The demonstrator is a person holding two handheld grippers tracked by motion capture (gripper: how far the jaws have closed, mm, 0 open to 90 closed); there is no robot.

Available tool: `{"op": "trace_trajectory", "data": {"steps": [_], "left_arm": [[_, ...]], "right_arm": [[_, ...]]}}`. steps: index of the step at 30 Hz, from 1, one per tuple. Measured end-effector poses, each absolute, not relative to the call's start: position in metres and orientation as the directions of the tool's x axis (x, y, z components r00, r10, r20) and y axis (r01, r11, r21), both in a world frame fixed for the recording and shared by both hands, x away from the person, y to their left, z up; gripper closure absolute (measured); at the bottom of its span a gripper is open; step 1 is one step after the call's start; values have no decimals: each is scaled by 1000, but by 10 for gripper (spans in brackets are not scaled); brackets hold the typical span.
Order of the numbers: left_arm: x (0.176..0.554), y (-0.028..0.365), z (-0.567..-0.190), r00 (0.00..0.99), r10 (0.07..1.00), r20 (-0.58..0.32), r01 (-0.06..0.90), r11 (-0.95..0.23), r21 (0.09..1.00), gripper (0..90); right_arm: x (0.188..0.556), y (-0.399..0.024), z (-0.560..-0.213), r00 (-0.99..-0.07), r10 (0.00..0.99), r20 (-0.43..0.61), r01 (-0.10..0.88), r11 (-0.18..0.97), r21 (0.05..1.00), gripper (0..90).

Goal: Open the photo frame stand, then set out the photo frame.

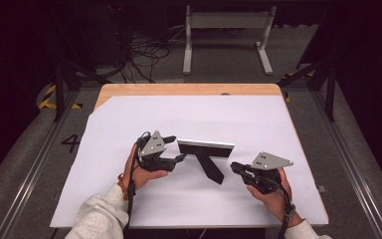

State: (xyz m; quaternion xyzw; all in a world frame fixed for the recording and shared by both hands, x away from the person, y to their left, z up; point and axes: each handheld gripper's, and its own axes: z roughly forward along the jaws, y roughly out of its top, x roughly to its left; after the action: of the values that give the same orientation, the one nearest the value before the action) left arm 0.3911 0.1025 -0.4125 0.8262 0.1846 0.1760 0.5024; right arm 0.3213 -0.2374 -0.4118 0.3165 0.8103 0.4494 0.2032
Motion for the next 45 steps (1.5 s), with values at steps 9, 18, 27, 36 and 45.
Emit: {"op": "trace_trajectory", "data": {"steps": [9,18,27,36,45], "left_arm": [[394,104,-412,867,489,92,143,-422,895,302],[399,100,-415,880,472,49,174,-417,892,308],[402,96,-416,884,466,39,182,-419,890,362],[404,94,-417,904,426,30,173,-430,886,485],[400,100,-415,906,421,52,154,-442,884,648]], "right_arm": [[322,-240,-411,-706,707,-44,329,382,864,863],[322,-238,-405,-696,716,-63,301,369,879,863],[320,-230,-398,-689,718,-96,261,370,892,870],[326,-223,-395,-674,730,-111,250,367,896,876],[334,-222,-396,-653,747,-121,248,363,898,878]]}}
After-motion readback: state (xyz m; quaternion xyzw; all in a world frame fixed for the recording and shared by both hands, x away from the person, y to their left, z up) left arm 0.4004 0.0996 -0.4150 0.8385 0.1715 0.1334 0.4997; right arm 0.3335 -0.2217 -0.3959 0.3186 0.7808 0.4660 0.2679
